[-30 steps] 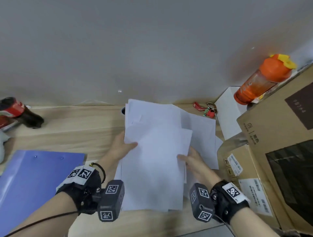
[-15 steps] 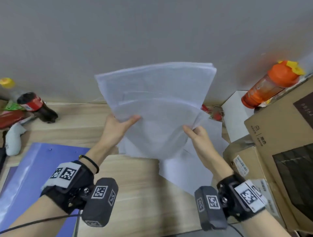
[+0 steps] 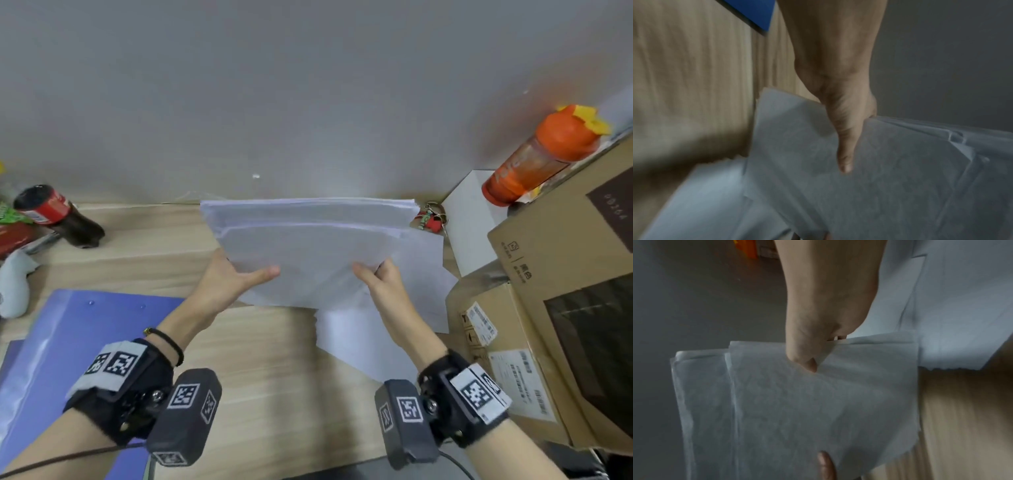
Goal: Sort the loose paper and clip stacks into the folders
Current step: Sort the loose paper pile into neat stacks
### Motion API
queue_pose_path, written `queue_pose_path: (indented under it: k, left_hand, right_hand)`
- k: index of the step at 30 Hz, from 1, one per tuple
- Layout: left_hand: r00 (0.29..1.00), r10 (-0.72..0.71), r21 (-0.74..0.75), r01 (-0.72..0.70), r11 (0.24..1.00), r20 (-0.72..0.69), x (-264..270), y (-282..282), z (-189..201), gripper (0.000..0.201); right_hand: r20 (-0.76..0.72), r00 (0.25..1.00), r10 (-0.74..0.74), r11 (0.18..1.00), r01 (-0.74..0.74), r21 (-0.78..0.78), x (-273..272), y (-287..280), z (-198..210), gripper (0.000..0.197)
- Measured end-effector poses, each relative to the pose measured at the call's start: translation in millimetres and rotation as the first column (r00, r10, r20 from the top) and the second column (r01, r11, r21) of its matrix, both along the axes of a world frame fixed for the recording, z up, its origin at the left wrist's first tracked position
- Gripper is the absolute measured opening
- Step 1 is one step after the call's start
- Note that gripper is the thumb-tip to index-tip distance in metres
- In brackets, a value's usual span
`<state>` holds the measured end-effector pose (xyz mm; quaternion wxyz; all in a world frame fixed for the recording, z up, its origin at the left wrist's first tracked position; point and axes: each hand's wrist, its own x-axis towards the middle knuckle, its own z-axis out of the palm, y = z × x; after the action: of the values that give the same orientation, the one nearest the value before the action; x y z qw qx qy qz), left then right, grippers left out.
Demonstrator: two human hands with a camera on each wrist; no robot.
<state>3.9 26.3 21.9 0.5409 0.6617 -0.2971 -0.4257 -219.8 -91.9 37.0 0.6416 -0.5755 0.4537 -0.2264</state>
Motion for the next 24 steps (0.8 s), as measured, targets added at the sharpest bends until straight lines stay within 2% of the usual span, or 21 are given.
queue_pose_path:
  k: [2, 5, 6, 8, 10, 12, 15, 17, 21, 24]
  left_hand:
    - [0.998, -0.058, 0.114, 0.060, 0.992, -0.020, -1, 5, -19, 0.043]
    - [0.999, -0.036, 0.167, 0.037, 0.985, -0.010, -3, 7, -37, 0.028]
    - [0.999, -0.034, 0.175, 0.034, 0.984, -0.006, -4, 7, -39, 0.026]
    - [0.999, -0.046, 0.187, 0.044, 0.981, 0.007, -5, 5, -40, 0.024]
    - [0.999, -0.037, 0.190, 0.033, 0.981, 0.020, -5, 1, -40, 0.019]
    - [1.000, 0.002, 0.189, -0.004, 0.982, 0.014, -3, -5, -39, 0.014]
    - [0.997, 0.071, 0.204, -0.060, 0.977, -0.044, 3, -9, -41, 0.030]
    - [0.989, 0.109, 0.238, -0.084, 0.968, -0.095, 9, -6, -47, 0.036]
    - [0.970, 0.149, 0.290, -0.089, 0.953, -0.190, 20, 9, -60, 0.036]
    - [0.959, 0.153, 0.304, -0.076, 0.950, -0.237, 23, 18, -67, 0.042]
  right_hand:
    - [-0.077, 0.997, 0.026, 0.999, -0.024, 0.030, 2, 2, -19, 0.035]
    - [-0.183, 0.981, 0.064, 0.996, -0.052, 0.070, 2, 5, -31, 0.016]
    - [-0.208, 0.976, 0.060, 0.996, -0.045, 0.078, 2, 4, -33, 0.017]
    - [-0.222, 0.973, 0.065, 0.995, -0.047, 0.089, 3, 1, -37, 0.012]
    - [-0.211, 0.974, 0.079, 0.994, -0.061, 0.090, 8, -3, -37, 0.022]
    - [-0.211, 0.973, 0.093, 0.994, -0.081, 0.067, 12, -11, -35, 0.019]
    - [-0.201, 0.957, 0.210, 0.978, -0.208, 0.031, 13, -32, -30, 0.024]
    - [-0.235, 0.934, 0.270, 0.963, -0.263, 0.065, 4, -52, -36, 0.027]
    - [-0.394, 0.903, 0.170, 0.985, -0.145, 0.094, -33, -101, -68, 0.036]
    - [-0.518, 0.846, 0.127, 0.991, -0.092, 0.094, -57, -125, -93, 0.042]
